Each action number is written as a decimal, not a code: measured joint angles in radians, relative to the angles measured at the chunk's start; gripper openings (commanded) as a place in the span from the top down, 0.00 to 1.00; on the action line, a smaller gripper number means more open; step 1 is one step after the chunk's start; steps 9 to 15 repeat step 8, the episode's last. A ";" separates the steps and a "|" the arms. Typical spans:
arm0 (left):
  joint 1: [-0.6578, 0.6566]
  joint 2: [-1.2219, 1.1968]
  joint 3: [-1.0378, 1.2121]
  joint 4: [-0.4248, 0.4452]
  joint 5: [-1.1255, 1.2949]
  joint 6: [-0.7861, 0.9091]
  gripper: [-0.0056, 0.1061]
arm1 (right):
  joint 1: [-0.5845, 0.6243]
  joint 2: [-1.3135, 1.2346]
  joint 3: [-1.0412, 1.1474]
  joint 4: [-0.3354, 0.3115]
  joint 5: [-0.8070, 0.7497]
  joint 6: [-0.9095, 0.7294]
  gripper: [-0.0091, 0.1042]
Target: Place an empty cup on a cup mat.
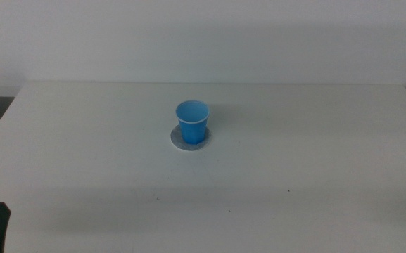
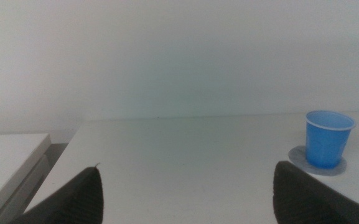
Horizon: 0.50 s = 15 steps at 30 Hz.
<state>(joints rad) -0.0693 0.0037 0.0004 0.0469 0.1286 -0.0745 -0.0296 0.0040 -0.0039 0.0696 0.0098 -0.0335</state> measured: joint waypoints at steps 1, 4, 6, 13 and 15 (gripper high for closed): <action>0.000 0.000 0.000 0.000 0.000 0.000 0.11 | 0.000 0.000 0.000 0.000 0.002 0.000 0.22; 0.000 0.000 0.000 0.000 0.000 0.000 0.11 | 0.000 0.000 0.000 0.000 0.016 0.002 0.22; 0.000 0.000 0.000 0.000 0.000 0.000 0.11 | 0.000 0.000 0.000 0.000 0.026 0.002 0.22; 0.000 0.000 0.000 0.000 0.000 0.000 0.11 | 0.000 0.000 0.000 0.000 0.029 0.002 0.22; 0.000 0.000 0.000 0.000 0.000 0.000 0.11 | 0.000 0.000 0.000 0.000 0.029 0.002 0.22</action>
